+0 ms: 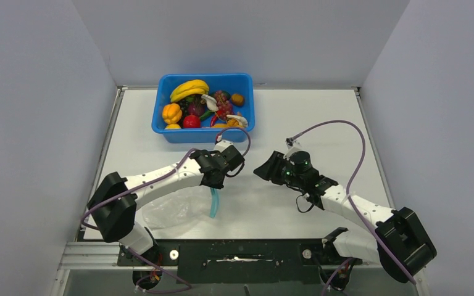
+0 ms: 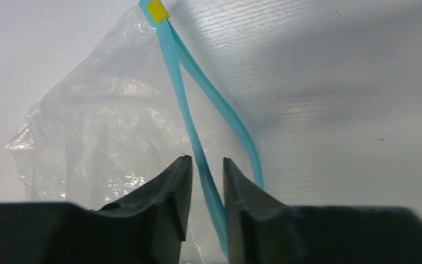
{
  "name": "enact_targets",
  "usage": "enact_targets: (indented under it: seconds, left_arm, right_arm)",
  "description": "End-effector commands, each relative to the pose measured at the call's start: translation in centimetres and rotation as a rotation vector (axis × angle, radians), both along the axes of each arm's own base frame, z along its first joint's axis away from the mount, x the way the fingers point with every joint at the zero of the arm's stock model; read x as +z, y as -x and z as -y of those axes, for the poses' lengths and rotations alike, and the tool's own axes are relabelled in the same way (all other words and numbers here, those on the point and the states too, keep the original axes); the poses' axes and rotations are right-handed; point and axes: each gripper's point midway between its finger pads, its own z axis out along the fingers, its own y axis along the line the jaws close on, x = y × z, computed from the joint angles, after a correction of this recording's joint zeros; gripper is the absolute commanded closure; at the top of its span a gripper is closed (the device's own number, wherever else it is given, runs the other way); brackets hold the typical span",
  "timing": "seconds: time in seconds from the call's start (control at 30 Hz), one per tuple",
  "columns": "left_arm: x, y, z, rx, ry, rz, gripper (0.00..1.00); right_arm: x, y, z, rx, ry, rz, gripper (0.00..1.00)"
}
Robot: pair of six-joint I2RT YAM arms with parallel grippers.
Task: Place the food in the zip-top bag and seal the zipper
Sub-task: Pick up the zipper food storage bag at the center of the board.
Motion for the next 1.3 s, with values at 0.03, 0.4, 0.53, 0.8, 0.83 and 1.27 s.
enact_targets:
  seconds: [0.03,0.4,0.53,0.8,0.83,1.27]
  left_arm:
    - [1.7,-0.5,-0.4,0.030,0.025,0.064,0.92]
    - [11.7,-1.2,1.5,0.045,0.415,0.287,1.00]
    - [14.9,-1.1,1.7,0.032,0.545,0.359,1.00]
    - [16.4,-0.6,2.1,-0.004,0.651,0.397,1.00]
    - [16.4,-0.6,2.3,-0.007,0.654,0.394,1.00]
    - [15.9,-1.0,4.1,-0.033,0.691,0.376,1.00]
  right_arm:
    - [2.4,-1.4,-1.4,0.008,-0.094,0.057,0.57]
    - [5.2,0.1,-6.5,0.156,-0.176,0.079,0.50]
    - [5.6,0.4,-7.6,0.169,-0.188,0.073,0.48]
    - [6.8,0.4,-7.9,0.171,-0.230,0.090,0.50]
    - [7.0,0.6,-8.0,0.178,-0.236,0.090,0.50]
    - [5.9,1.9,-7.6,0.205,-0.208,0.077,0.47]
